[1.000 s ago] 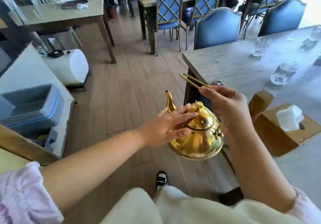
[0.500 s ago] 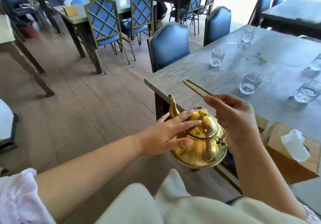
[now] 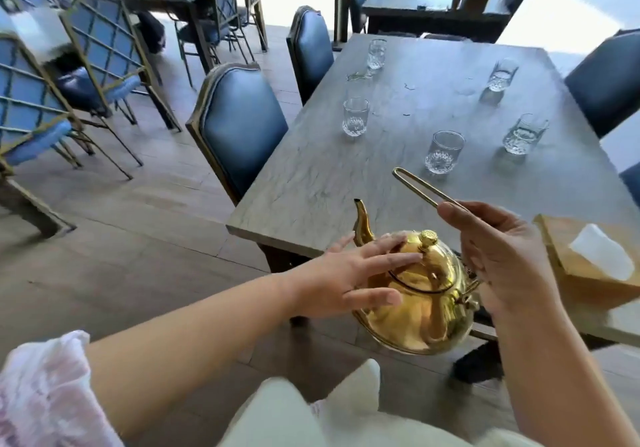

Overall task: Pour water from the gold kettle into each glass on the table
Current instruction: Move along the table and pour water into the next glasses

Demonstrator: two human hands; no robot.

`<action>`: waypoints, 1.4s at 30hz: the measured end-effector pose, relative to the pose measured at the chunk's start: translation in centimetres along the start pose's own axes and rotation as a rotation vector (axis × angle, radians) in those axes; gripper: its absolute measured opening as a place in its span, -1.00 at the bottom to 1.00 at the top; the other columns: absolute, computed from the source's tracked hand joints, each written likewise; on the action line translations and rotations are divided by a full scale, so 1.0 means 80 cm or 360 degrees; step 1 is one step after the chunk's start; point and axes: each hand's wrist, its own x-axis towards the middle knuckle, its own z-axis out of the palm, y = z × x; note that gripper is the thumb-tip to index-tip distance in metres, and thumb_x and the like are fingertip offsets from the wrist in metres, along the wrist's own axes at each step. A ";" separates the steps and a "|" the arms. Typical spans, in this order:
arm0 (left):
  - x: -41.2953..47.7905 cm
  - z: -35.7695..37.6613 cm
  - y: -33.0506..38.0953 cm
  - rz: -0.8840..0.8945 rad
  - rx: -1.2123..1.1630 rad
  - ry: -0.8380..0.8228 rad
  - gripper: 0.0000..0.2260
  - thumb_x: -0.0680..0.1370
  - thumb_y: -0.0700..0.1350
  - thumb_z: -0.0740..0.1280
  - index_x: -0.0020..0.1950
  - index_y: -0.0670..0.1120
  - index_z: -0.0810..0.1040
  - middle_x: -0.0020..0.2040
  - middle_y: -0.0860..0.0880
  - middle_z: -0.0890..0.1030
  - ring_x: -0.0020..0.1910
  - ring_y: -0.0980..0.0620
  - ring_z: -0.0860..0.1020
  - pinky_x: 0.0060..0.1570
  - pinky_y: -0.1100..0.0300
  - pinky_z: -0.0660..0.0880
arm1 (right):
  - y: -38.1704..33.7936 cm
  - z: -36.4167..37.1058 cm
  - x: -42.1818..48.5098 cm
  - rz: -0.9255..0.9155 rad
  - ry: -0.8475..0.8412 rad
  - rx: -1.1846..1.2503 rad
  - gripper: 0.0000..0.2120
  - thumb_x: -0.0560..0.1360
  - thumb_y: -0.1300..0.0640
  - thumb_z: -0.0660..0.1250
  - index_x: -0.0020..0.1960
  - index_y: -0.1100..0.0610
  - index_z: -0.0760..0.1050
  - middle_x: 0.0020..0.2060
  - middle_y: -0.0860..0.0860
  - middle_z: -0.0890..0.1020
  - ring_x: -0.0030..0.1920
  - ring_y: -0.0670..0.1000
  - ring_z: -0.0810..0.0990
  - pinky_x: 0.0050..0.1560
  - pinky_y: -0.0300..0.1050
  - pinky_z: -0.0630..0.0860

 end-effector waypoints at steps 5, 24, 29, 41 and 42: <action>0.036 -0.027 -0.036 0.0229 -0.0060 -0.0060 -0.47 0.52 0.24 0.03 0.49 0.26 0.04 0.54 0.24 -0.11 0.52 0.24 -0.13 0.44 0.07 -0.37 | -0.002 0.009 0.026 -0.0063 0.0172 0.0043 -0.83 0.17 0.10 0.53 -0.29 0.13 0.62 -0.71 -0.13 0.34 -0.70 -0.17 0.16 -0.64 -0.39 0.13; 0.218 -0.124 -0.123 0.0625 -0.0124 -0.0388 -0.44 0.44 0.42 -0.10 0.43 0.42 -0.14 0.52 0.28 -0.22 0.51 0.20 -0.14 0.43 0.18 -0.30 | -0.027 0.031 0.174 -0.0188 0.0641 -0.0156 -0.88 0.28 0.22 0.48 -0.18 0.13 0.63 -0.62 -0.08 0.37 -0.62 -0.13 0.17 -0.58 -0.24 0.06; 0.264 -0.148 -0.145 0.0675 -0.0180 -0.0451 -0.36 0.40 0.48 -0.14 0.45 0.37 -0.15 0.54 0.23 -0.18 0.50 0.24 -0.11 0.45 0.14 -0.26 | -0.034 0.035 0.222 -0.0161 0.0699 -0.0351 -0.90 0.40 0.22 0.46 -0.09 0.17 0.61 -0.59 -0.06 0.39 -0.60 -0.11 0.22 -0.62 -0.28 0.17; 0.335 -0.154 -0.164 0.0679 -0.0308 -0.0510 -0.47 0.55 0.24 -0.04 0.47 0.26 -0.18 0.55 0.15 -0.14 0.48 0.24 -0.11 0.47 0.11 -0.19 | -0.046 0.026 0.313 -0.0059 0.0817 -0.0778 -0.84 0.50 0.18 0.38 -0.07 0.31 0.60 -0.50 0.06 0.39 -0.61 -0.14 0.28 -0.62 -0.28 0.25; 0.339 -0.154 -0.165 0.0690 -0.0315 -0.0517 -0.45 0.54 0.25 -0.05 0.49 0.24 -0.18 0.55 0.14 -0.14 0.48 0.24 -0.11 0.48 0.09 -0.19 | -0.047 0.025 0.319 -0.0037 0.0809 -0.0818 -0.82 0.50 0.18 0.38 -0.05 0.32 0.60 -0.50 0.07 0.39 -0.60 -0.12 0.27 -0.60 -0.25 0.25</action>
